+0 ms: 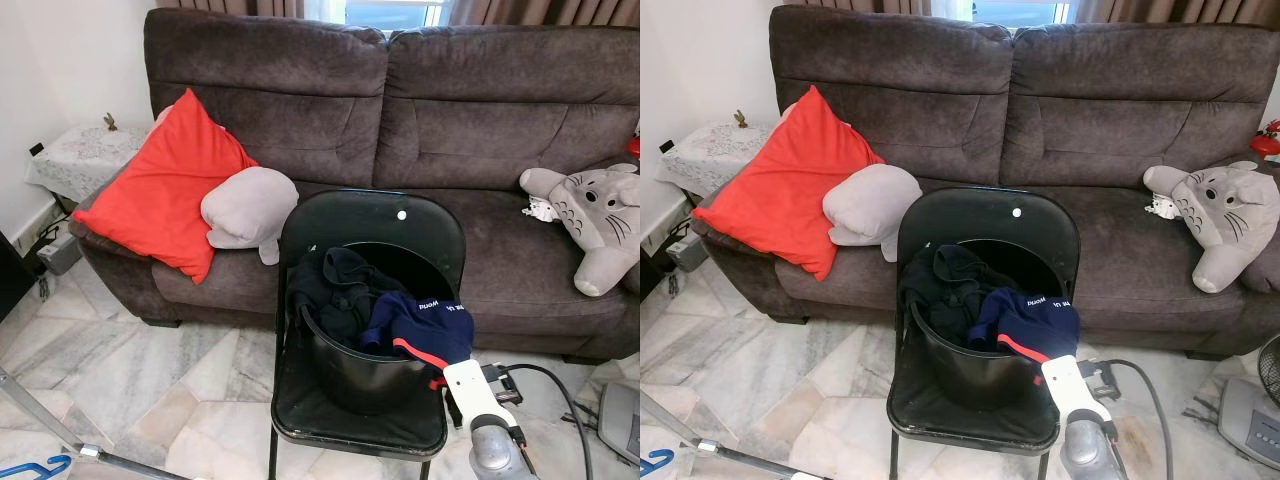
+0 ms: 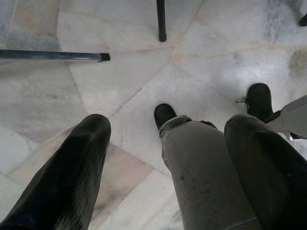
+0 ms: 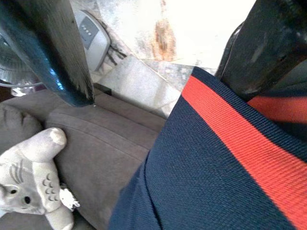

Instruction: Hang hanger

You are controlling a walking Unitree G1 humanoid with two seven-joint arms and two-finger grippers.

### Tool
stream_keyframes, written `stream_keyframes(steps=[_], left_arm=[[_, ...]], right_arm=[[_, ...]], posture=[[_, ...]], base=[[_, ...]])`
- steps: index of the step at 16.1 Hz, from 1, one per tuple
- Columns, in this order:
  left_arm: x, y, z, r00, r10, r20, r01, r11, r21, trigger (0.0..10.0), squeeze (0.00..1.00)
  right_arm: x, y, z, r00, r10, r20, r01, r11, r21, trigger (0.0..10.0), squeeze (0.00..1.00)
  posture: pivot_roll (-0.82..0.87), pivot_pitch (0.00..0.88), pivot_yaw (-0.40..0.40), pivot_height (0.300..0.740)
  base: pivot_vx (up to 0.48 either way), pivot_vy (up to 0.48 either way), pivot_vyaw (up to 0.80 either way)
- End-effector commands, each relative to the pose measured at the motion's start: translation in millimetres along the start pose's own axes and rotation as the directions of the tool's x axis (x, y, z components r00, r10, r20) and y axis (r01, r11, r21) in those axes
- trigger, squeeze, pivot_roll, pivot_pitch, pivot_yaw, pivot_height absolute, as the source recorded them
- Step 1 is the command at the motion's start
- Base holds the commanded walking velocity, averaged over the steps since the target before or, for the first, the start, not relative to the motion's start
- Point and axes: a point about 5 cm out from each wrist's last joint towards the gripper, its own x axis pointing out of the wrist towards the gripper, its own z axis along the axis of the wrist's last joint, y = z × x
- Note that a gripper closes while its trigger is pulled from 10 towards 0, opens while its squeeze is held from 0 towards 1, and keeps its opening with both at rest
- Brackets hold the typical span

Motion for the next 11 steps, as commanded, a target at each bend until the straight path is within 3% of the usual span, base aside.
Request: stream_keyframes(steps=[1,7,11], left_arm=[[-1.3,3.5,-5.6,1.0,0.005,-0.024,-0.005,1.0,0.004,10.0,0.0],[-1.4,4.5,-5.3,1.0,0.005,-0.023,-0.004,1.0,0.006,10.0,0.0],[-1.1,3.6,-4.6,1.0,0.004,-0.022,-0.004,1.0,0.008,10.0,0.0]], right_arm=[[0.7,-2.9,-2.7,1.0,-0.016,-0.019,0.016,1.0,-0.007,10.0,0.0],[-1.9,-3.2,1.8,0.995,-0.095,0.038,0.095,0.995,-0.008,10.0,0.0],[-3.8,-3.6,18.2,0.976,-0.125,0.175,0.129,0.992,-0.008,10.0,0.0]], posture=[[-0.03,0.053,0.026,0.74],[-0.03,0.053,0.026,0.74],[-0.03,0.051,0.027,0.74]], base=[[0.0,0.0,0.0],[0.0,0.0,0.0],[0.0,0.0,0.0]])
